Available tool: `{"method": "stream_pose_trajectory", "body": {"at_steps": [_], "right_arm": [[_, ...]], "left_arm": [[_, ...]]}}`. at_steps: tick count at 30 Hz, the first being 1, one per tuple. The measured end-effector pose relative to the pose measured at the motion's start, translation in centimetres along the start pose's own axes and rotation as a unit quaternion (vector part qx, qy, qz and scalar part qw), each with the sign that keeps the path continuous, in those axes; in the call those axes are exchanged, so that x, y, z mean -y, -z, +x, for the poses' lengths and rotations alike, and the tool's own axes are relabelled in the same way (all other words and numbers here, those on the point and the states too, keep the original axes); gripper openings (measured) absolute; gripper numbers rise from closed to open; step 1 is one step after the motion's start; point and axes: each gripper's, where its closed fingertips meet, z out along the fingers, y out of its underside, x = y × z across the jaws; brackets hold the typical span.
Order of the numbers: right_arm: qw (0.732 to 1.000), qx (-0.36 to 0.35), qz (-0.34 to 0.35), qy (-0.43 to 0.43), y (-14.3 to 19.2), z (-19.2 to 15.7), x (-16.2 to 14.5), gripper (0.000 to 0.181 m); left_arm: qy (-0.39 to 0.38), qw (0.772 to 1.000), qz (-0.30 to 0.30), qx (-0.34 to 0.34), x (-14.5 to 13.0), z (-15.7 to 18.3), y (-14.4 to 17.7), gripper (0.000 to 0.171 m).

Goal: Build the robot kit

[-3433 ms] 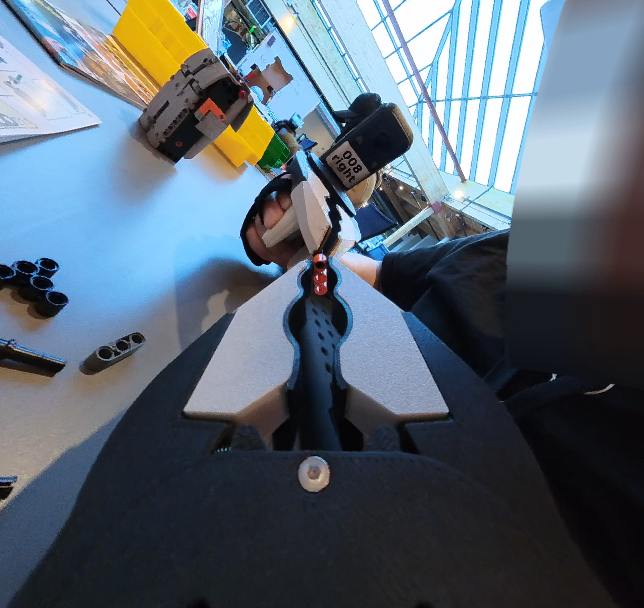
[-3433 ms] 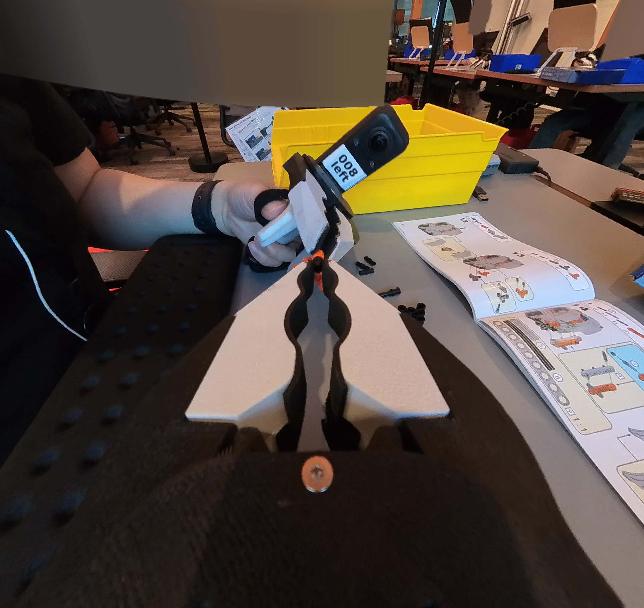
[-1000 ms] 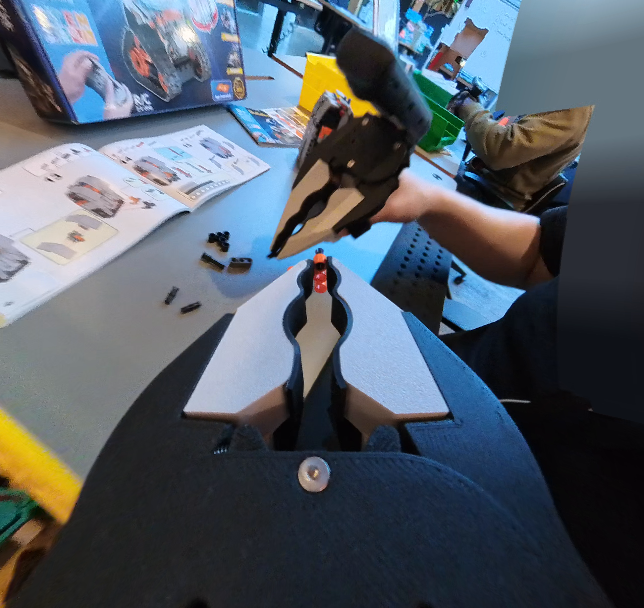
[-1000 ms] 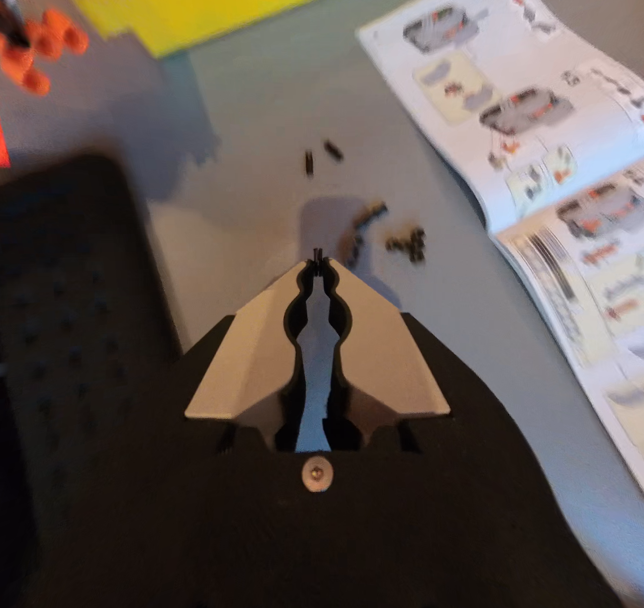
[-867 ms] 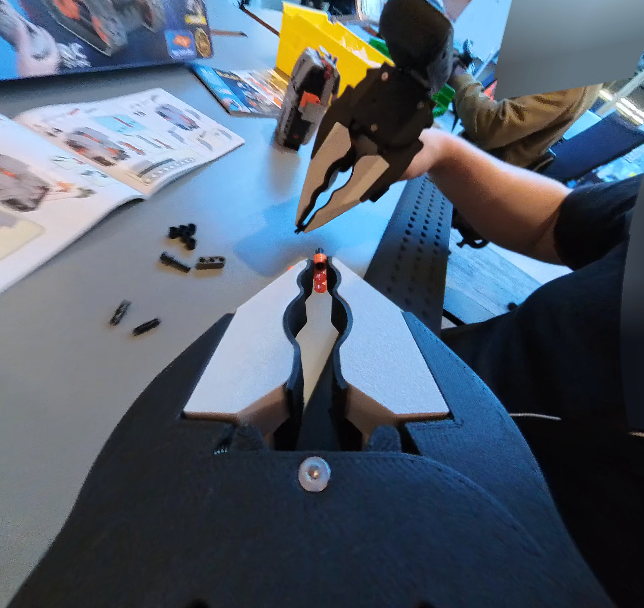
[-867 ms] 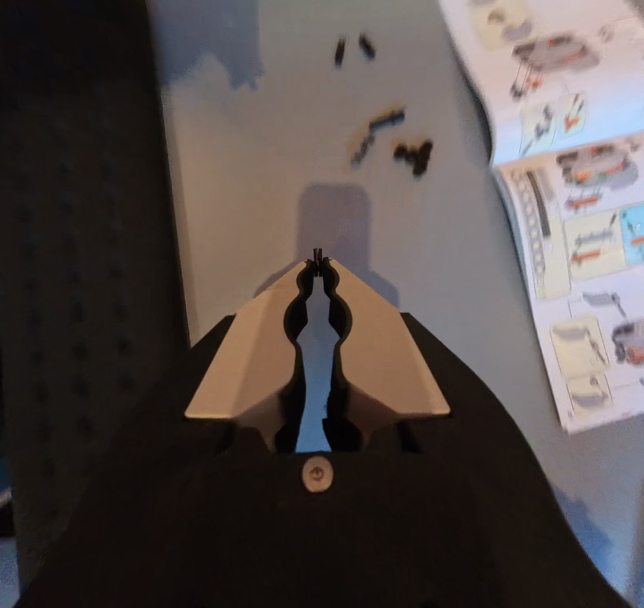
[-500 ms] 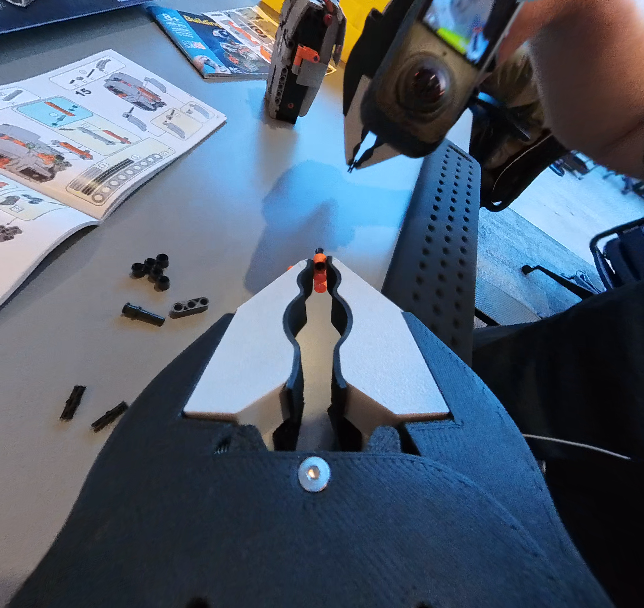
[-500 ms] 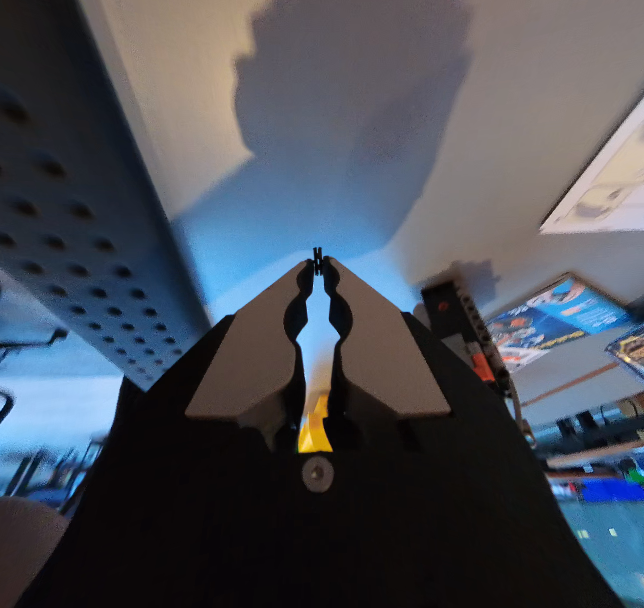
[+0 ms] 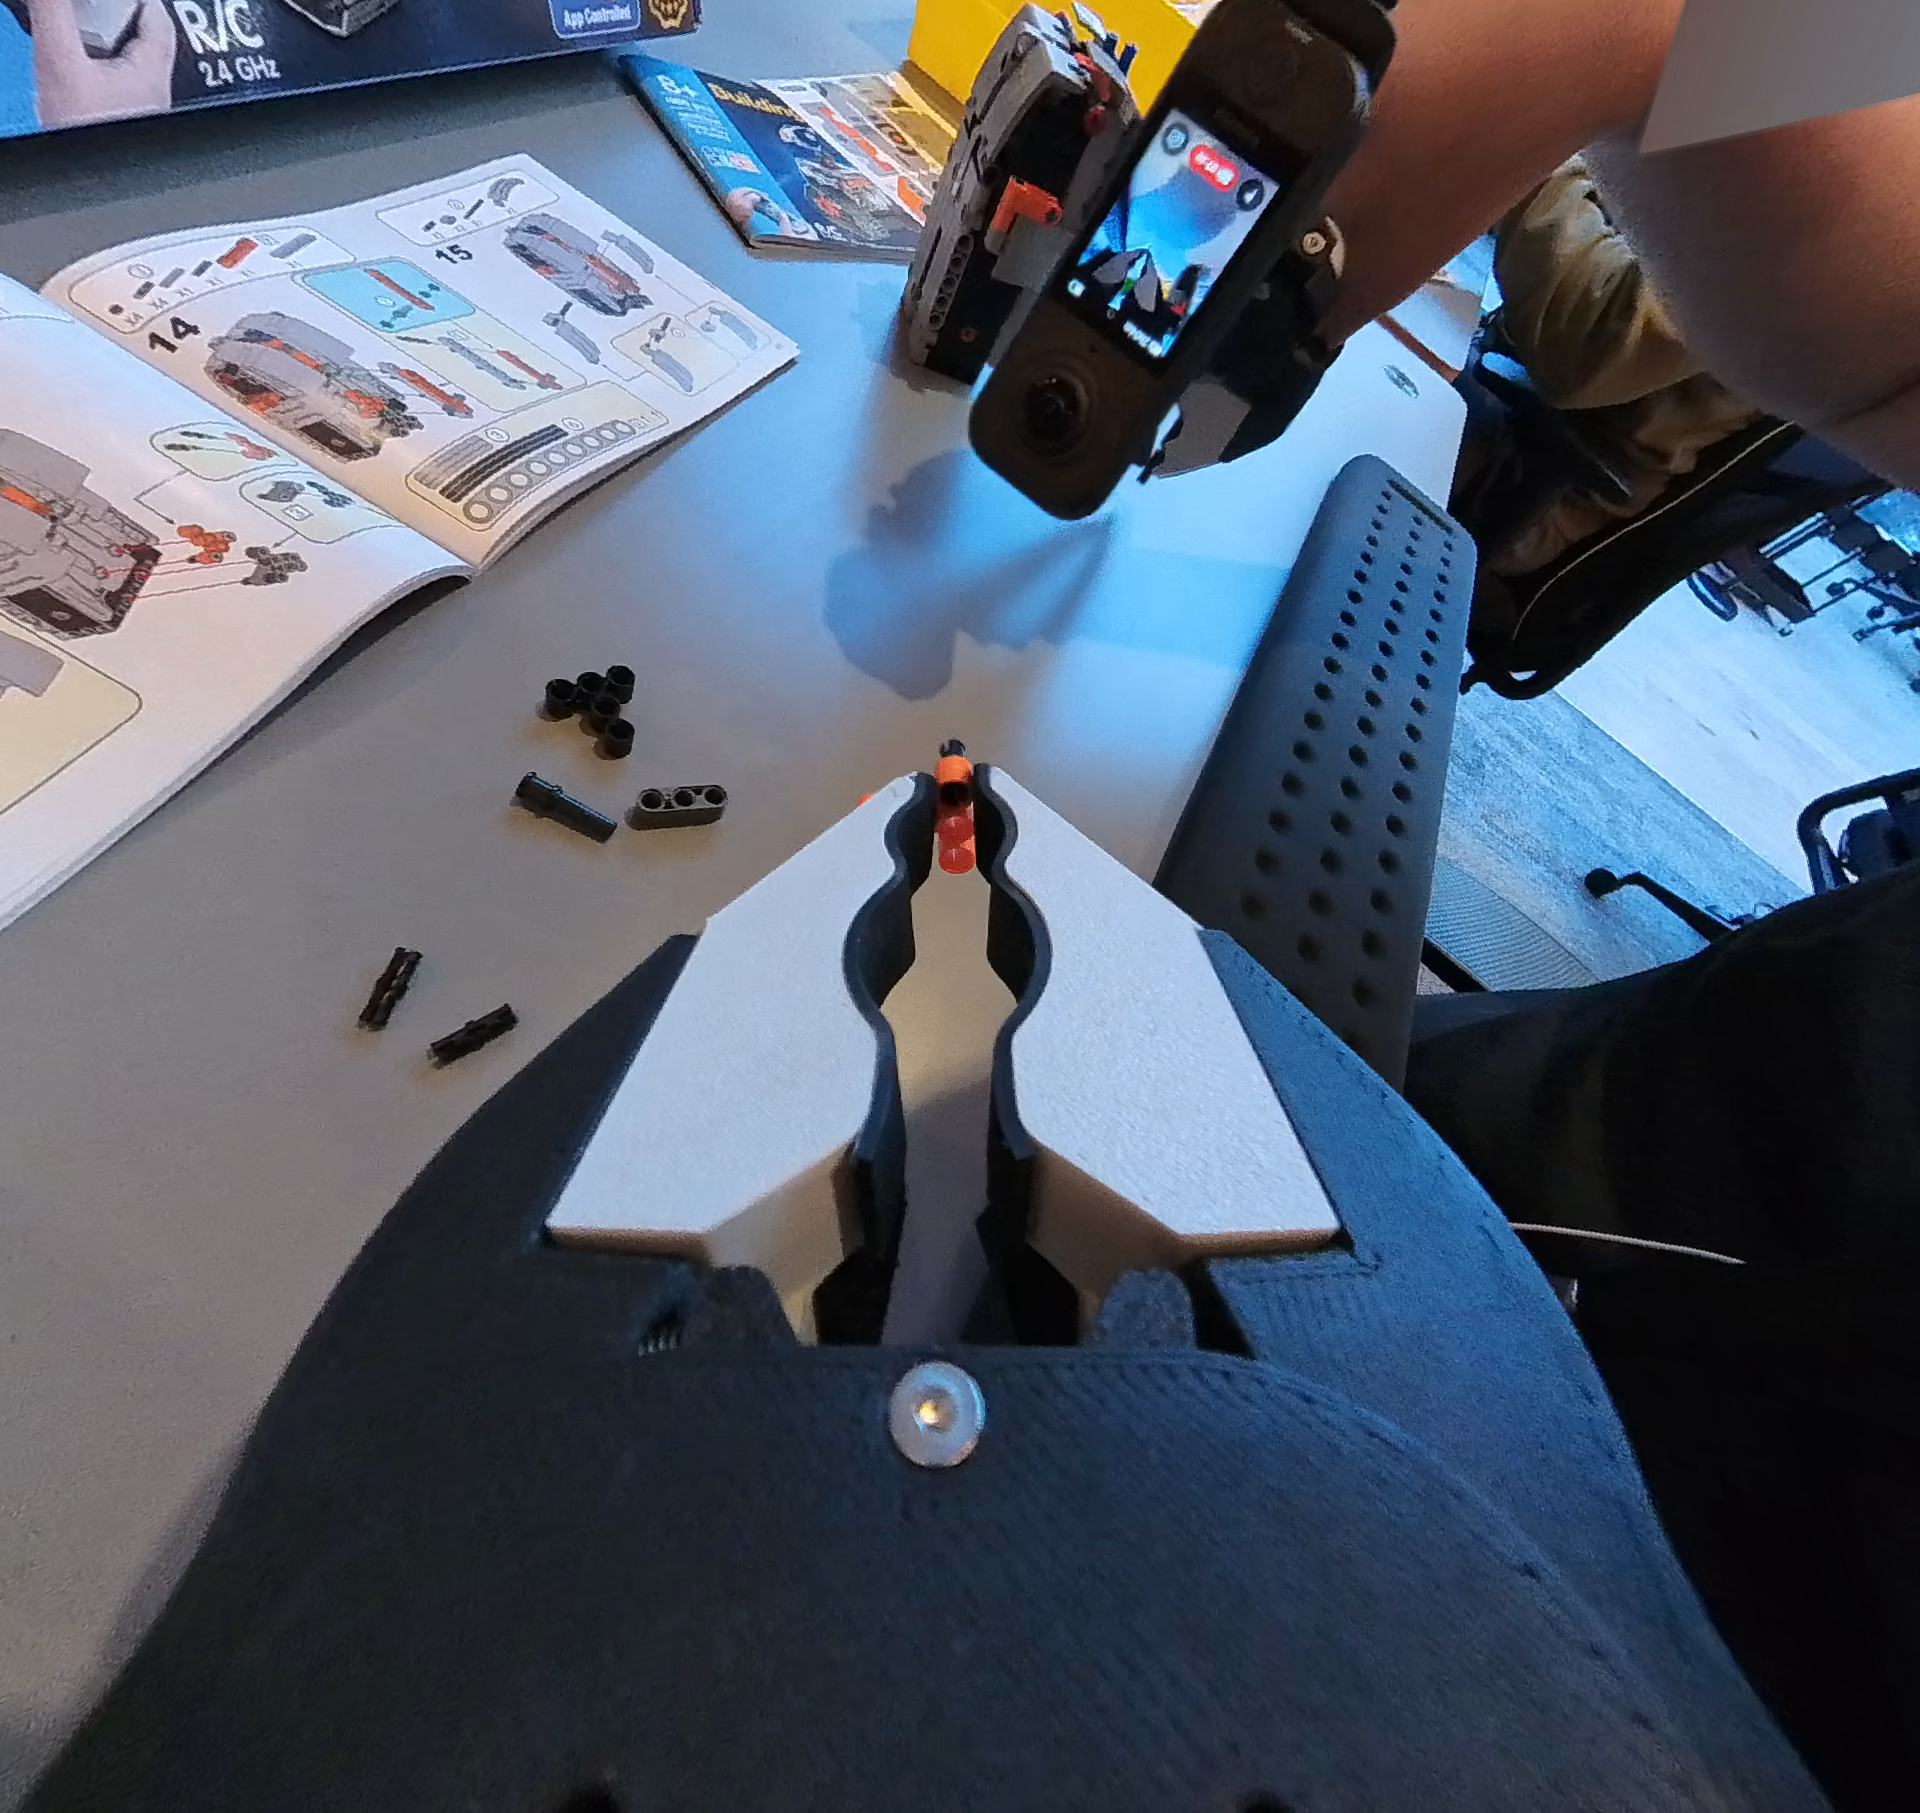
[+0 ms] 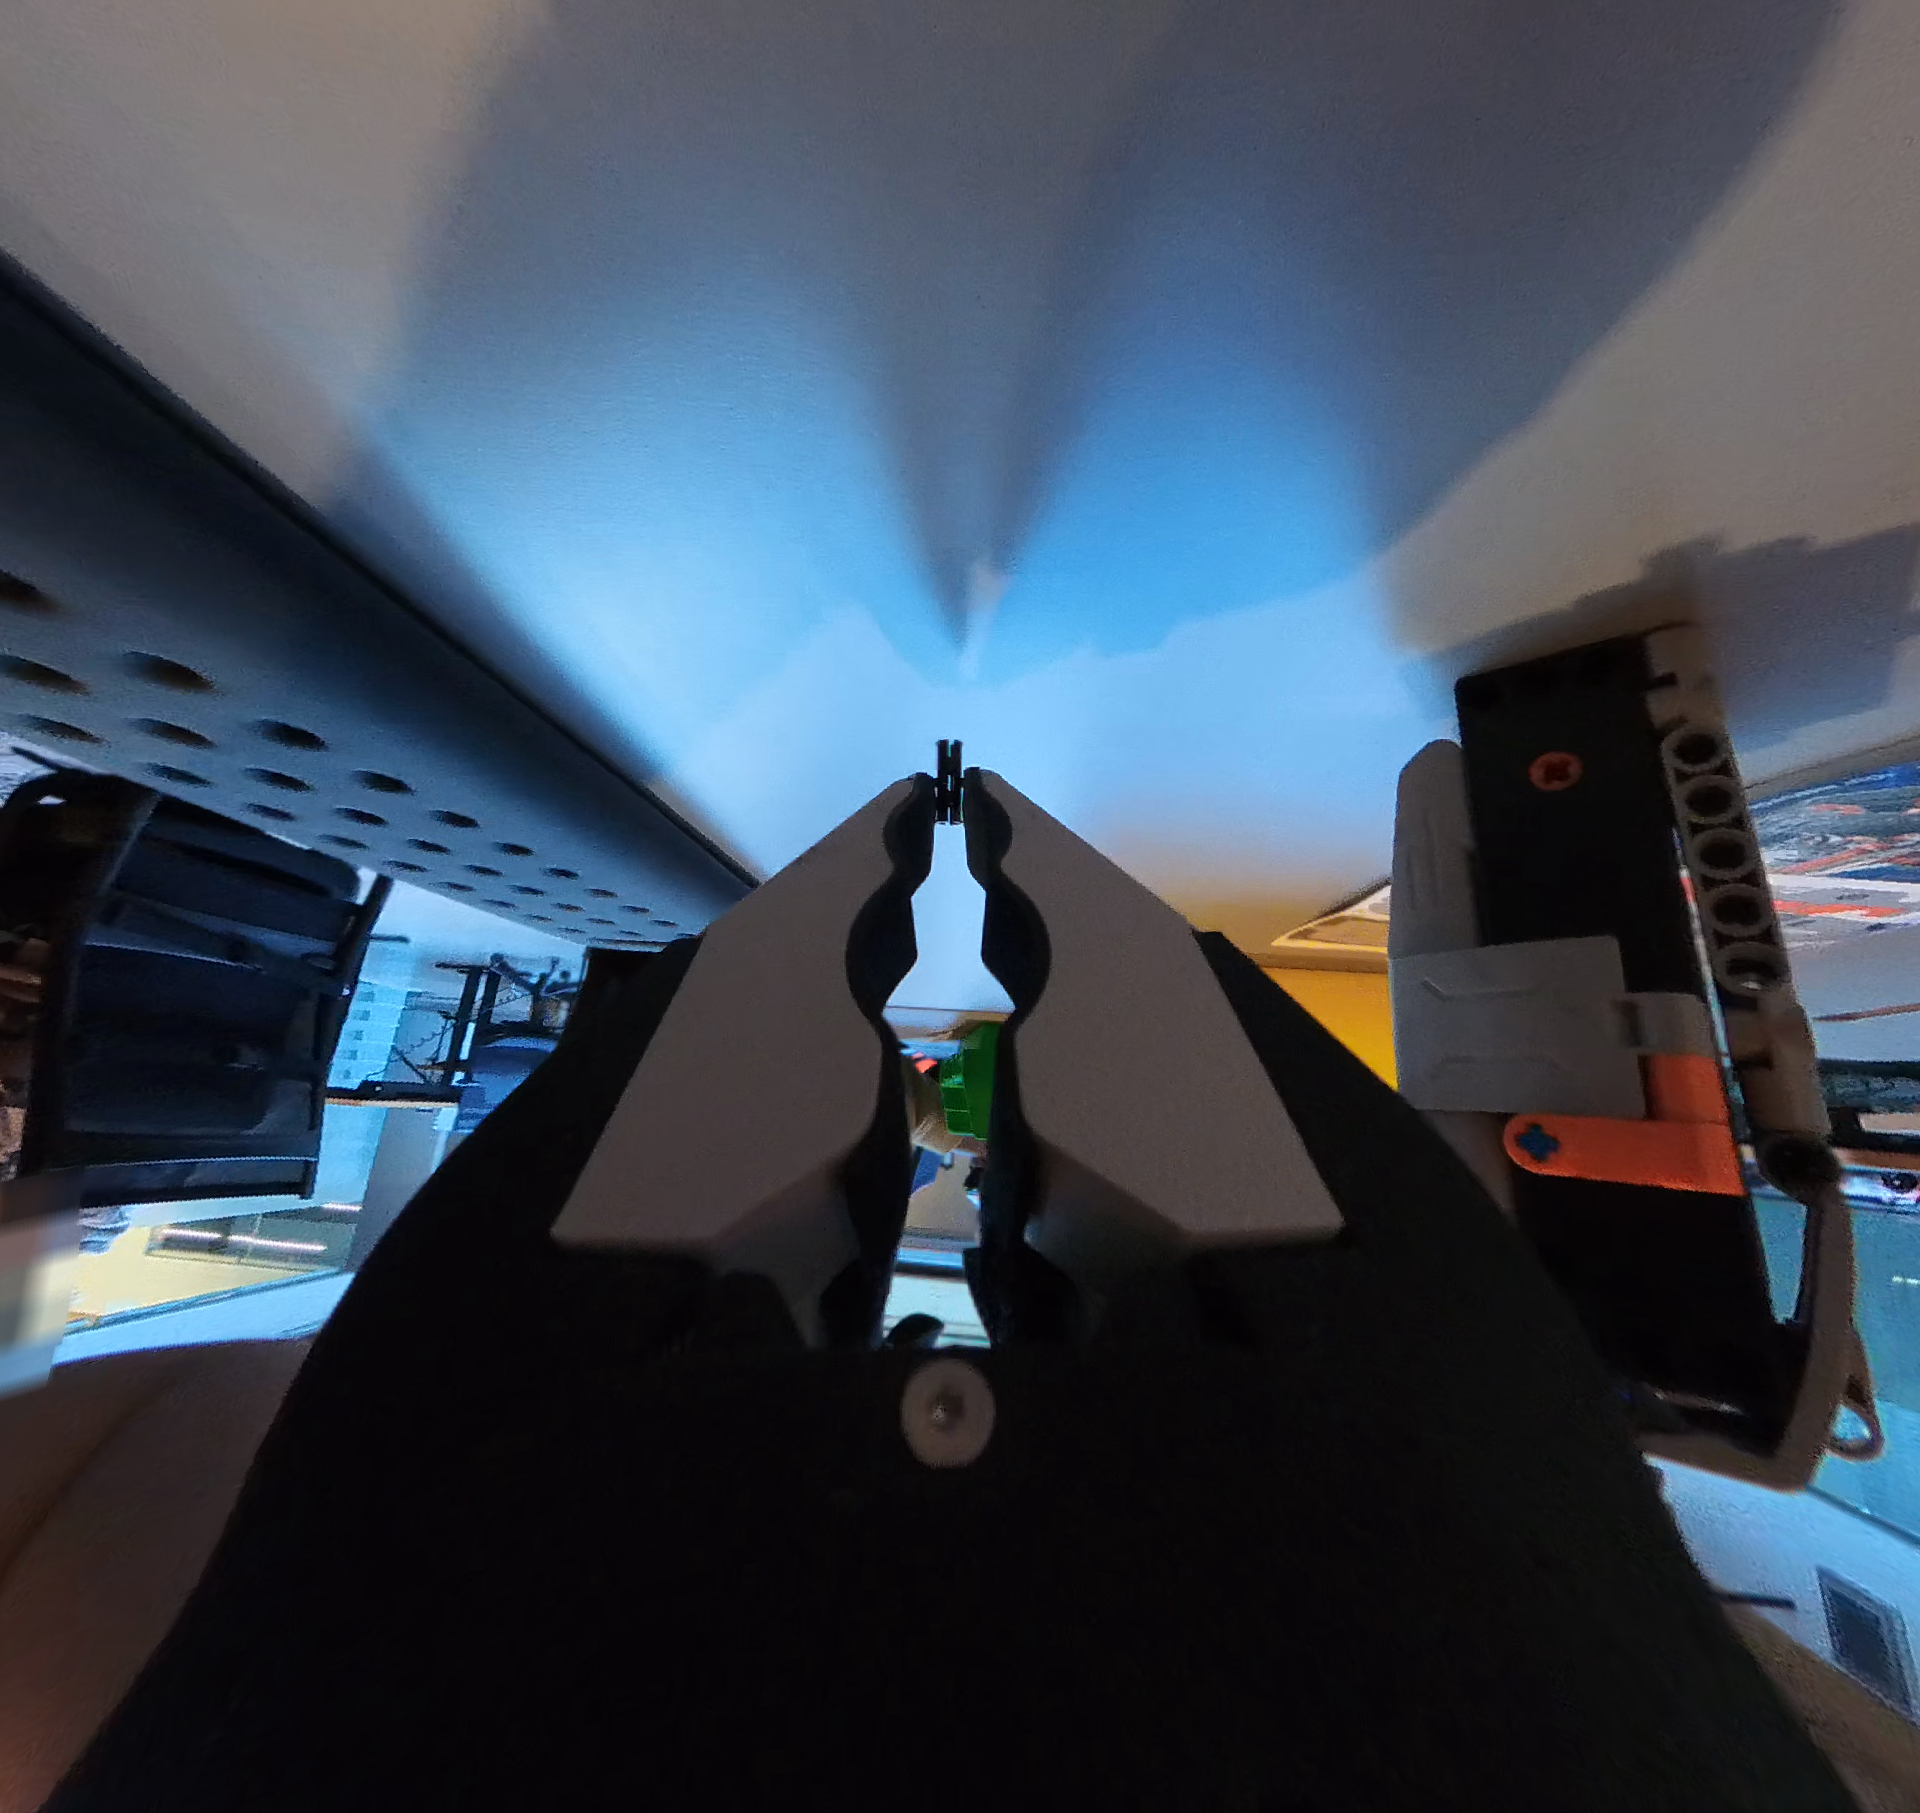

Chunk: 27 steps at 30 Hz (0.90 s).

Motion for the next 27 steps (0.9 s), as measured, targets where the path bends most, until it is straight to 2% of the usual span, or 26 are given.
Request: {"method": "stream_pose_trajectory", "body": {"at_steps": [27], "right_arm": [[1.000, 0.014, 0.002, 0.002, -1.1, -0.5, 0.7, 0.010]], "left_arm": [[0.013, 1.000, 0.002, -0.025, -0.4, 1.0, -0.2, 0.003]]}}
